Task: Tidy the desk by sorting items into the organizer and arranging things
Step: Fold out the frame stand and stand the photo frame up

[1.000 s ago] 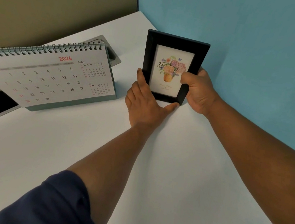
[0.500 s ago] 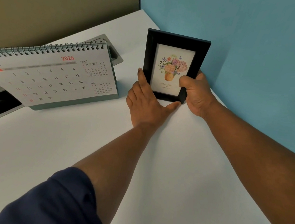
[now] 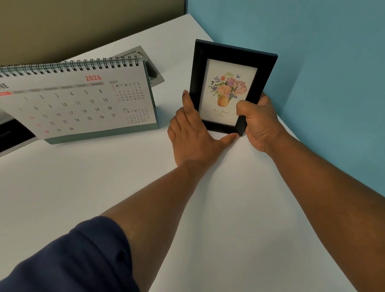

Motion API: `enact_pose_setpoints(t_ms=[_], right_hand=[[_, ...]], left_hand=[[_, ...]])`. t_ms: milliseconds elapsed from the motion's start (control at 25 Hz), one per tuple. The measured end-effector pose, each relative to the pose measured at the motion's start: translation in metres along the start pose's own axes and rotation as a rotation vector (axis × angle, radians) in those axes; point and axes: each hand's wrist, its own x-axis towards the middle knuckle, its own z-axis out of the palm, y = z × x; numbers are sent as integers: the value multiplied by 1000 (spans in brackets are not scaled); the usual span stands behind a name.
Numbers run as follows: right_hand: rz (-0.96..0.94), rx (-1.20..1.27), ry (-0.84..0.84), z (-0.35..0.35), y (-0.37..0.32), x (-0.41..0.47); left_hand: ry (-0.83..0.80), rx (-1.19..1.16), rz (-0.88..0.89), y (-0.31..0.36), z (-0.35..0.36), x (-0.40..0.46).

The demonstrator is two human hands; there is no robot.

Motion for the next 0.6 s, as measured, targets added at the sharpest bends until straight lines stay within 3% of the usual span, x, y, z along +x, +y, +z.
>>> enact_pose_setpoints(t_ms=[600], right_hand=[[-57, -65, 37, -7, 10, -6]], left_hand=[[-18, 5, -24, -2, 0, 0]])
